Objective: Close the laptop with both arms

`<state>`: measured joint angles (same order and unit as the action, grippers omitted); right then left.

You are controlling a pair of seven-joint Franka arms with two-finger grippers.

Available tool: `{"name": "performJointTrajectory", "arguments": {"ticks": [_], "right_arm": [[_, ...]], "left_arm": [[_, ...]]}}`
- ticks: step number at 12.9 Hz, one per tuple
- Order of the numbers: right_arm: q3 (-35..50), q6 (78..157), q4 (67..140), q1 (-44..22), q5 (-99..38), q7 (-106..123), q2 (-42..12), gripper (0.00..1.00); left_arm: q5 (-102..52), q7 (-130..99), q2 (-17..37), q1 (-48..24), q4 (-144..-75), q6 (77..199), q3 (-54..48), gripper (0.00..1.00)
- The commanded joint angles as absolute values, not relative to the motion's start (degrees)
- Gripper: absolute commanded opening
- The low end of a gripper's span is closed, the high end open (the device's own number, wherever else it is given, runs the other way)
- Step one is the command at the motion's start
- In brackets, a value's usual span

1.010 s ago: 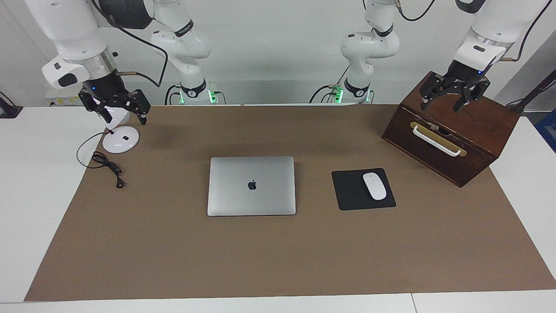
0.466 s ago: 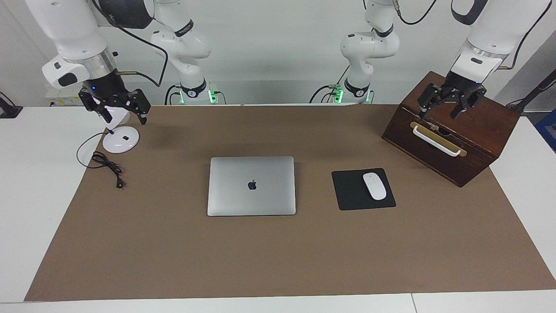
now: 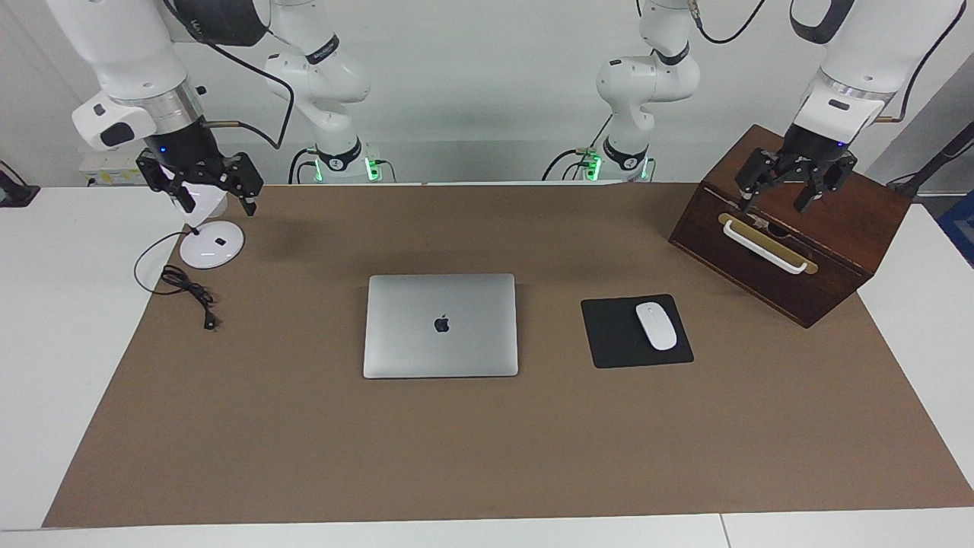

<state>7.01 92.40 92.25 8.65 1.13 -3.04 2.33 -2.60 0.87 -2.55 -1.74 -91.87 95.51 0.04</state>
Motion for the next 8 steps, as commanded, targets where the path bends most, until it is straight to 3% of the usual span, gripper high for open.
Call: {"name": "performJointTrajectory", "arguments": {"ticks": [1, 8], "right_arm": [[7.2, 92.0, 93.6, 9.2, 0.8, -2.9, 3.8, 1.0], [7.2, 92.0, 93.7, 9.6, 0.7, -2.8, 3.8, 1.0]], "left_arm": [[-1.6, 0.1, -4.0, -1.1, -93.9, 97.0, -0.1, 1.0], [-1.3, -0.2, -4.0, -1.5, -94.4, 99.8, -0.1, 1.0]]}}
